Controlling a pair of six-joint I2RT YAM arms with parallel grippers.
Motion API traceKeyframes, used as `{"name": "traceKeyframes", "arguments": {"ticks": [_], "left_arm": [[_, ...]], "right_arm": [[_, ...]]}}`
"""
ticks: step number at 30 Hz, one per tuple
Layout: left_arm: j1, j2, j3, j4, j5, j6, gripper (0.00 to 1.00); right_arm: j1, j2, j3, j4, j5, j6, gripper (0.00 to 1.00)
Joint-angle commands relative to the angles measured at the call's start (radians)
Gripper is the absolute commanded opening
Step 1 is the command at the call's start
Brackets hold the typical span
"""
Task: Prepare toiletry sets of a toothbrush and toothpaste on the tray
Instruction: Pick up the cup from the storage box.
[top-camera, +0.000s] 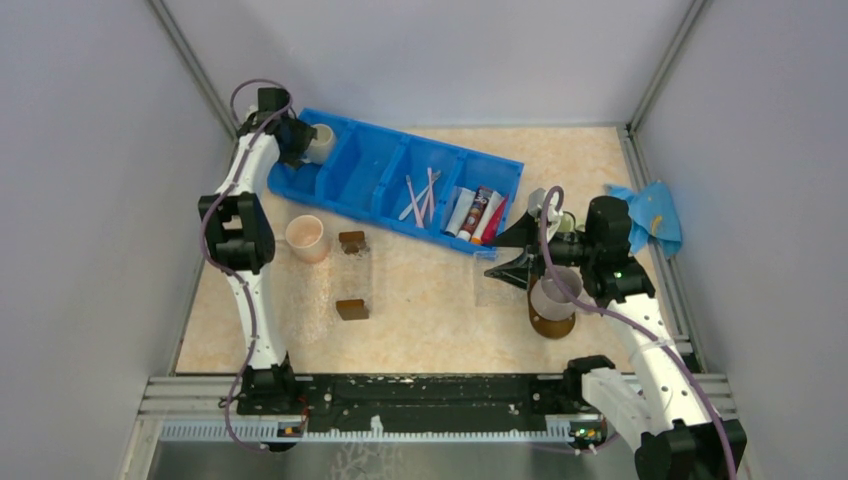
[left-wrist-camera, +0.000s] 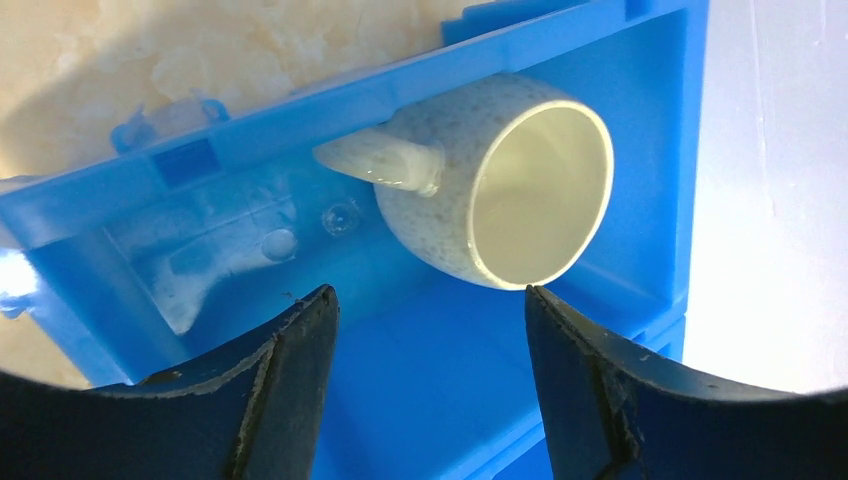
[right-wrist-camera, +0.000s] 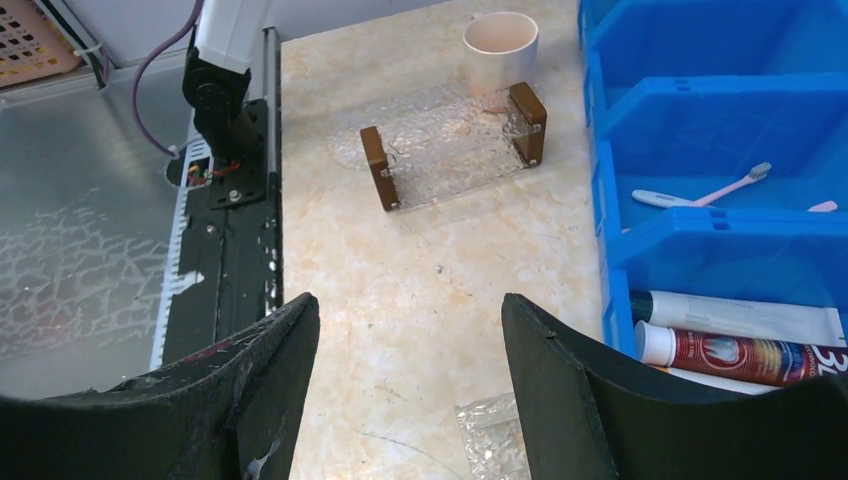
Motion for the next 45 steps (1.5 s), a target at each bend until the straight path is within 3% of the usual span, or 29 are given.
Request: {"name": "traceKeyframes", "arguments": {"ticks": [1,7,11,23,30,41,45], "left_arm": [[0.006,0.029,0.003,0.073,0.020,-0.015,0.74],[0.009,0.070,0.030,0.086,0.042,-0.040,0.74],[0.011,0.100,0.082,-0.004,-0.005,-0.055,0.72],[0.019,0.022,0.016,-0.098,-0.067,-0.030,0.54],[0.031,-0.006,-0.041,-0.068,-0.062,-0.001,0.44],[0.036,-0.018,-0.159,0.122,0.010,-0.009,0.45],[0.036,-0.027,-0.202,0.195,0.022,-0.017,0.30]], "right_arm": [[0.011,-0.008,0.001,0.011,-0.001,-0.018,0.67],[0.012,-0.005,0.003,0.005,0.002,-0.024,0.67],[0.013,-0.003,0.004,0.000,0.005,-0.029,0.67],[0.016,-0.003,0.004,-0.003,0.016,-0.035,0.67],[0.017,-0.005,0.005,-0.005,0.016,-0.037,0.67],[0.016,-0.007,0.008,-0.010,0.018,-0.042,0.67],[0.017,-0.005,0.006,-0.011,0.017,-0.043,0.67]]}}
